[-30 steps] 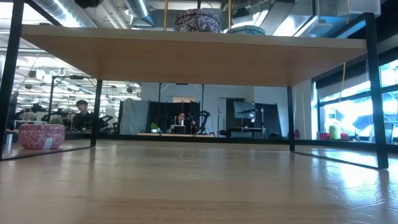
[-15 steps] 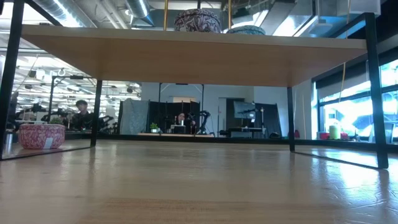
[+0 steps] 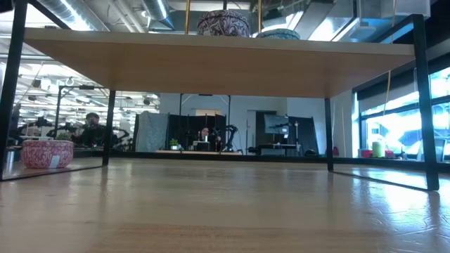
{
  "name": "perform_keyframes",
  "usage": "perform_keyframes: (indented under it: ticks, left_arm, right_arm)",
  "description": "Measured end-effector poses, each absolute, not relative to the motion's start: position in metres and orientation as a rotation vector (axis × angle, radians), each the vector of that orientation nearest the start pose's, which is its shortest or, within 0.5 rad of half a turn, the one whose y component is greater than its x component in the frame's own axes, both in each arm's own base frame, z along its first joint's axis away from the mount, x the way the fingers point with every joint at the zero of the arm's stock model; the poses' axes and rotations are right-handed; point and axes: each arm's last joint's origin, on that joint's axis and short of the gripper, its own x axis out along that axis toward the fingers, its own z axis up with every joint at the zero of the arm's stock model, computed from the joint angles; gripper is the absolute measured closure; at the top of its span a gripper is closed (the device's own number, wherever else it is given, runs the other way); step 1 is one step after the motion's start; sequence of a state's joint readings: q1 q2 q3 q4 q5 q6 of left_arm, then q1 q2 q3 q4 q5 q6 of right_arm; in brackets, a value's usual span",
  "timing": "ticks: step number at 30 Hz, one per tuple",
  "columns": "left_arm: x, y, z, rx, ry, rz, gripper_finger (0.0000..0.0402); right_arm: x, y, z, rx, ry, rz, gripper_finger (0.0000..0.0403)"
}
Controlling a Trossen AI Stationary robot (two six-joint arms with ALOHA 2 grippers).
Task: Pick & Place candle stick holders
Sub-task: Put the pink scented candle on the shelf
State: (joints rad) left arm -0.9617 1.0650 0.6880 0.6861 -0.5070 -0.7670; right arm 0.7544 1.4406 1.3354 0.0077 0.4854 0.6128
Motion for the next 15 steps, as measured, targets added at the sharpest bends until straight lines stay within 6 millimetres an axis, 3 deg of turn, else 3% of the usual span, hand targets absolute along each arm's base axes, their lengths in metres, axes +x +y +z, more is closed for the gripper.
perform_keyframes:
  ticks: [7, 15]
  left_arm:
    - [0.158, -0.229, 0.337, -0.983, -0.019, -0.401, 0.0258]
    - [0.156, -0.251, 0.347, -0.859, 0.097, -0.038, 0.0258]
  right_arm:
    - [0.24, 0.225, 0.39, 0.493, 0.169, 0.28, 0.0395]
    - [0.232, 0.232, 0.385, 0.374, 0.2, 0.302, 0.039]
